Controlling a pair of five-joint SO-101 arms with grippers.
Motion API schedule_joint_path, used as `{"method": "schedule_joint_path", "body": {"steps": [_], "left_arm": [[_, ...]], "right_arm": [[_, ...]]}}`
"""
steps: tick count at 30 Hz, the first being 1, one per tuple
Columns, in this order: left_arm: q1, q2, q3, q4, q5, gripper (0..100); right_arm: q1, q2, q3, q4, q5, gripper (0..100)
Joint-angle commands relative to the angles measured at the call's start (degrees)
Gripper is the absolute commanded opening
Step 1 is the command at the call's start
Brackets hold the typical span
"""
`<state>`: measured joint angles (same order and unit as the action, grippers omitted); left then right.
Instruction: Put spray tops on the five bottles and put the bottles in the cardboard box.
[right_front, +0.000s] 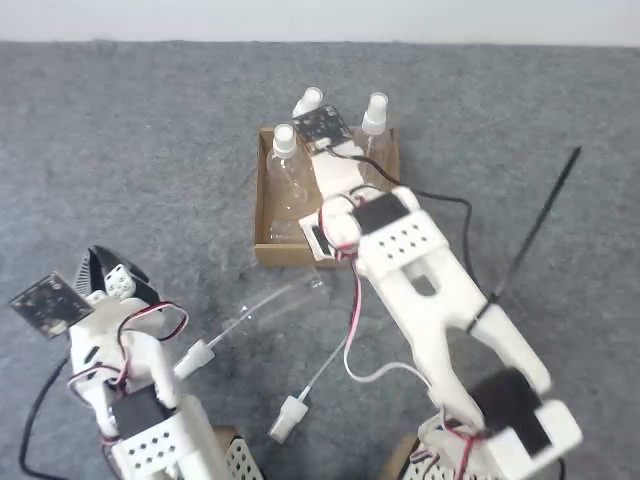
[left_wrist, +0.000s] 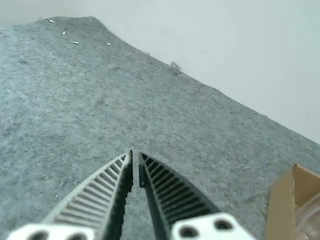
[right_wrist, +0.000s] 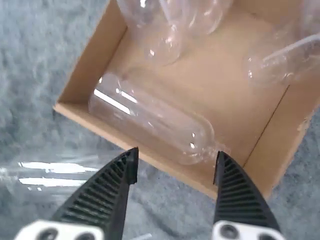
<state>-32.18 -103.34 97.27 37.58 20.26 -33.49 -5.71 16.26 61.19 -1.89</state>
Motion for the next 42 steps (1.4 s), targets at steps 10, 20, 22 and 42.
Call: {"method": "schedule_joint_path", "body": {"steps": [10, 20, 22, 42], "left_arm": [[0.0, -0.9, -0.7, -1.8, 0.3, 1], [0.0, -0.9, -0.7, -1.8, 0.3, 1], [0.0, -0.9, -0.7, -1.8, 0.3, 1], [0.0, -0.9, -0.7, -1.8, 0.3, 1]], "right_arm": [[-3.3, 10.9, -15.9, 5.7, 12.3, 19.1], [-3.0, 15.0, -17.5, 5.6, 22.9, 19.2], [-3.0, 15.1, -17.5, 5.6, 24.6, 19.2], [-1.5, 14.8, -18.0, 3.1, 31.1, 19.1]]}}
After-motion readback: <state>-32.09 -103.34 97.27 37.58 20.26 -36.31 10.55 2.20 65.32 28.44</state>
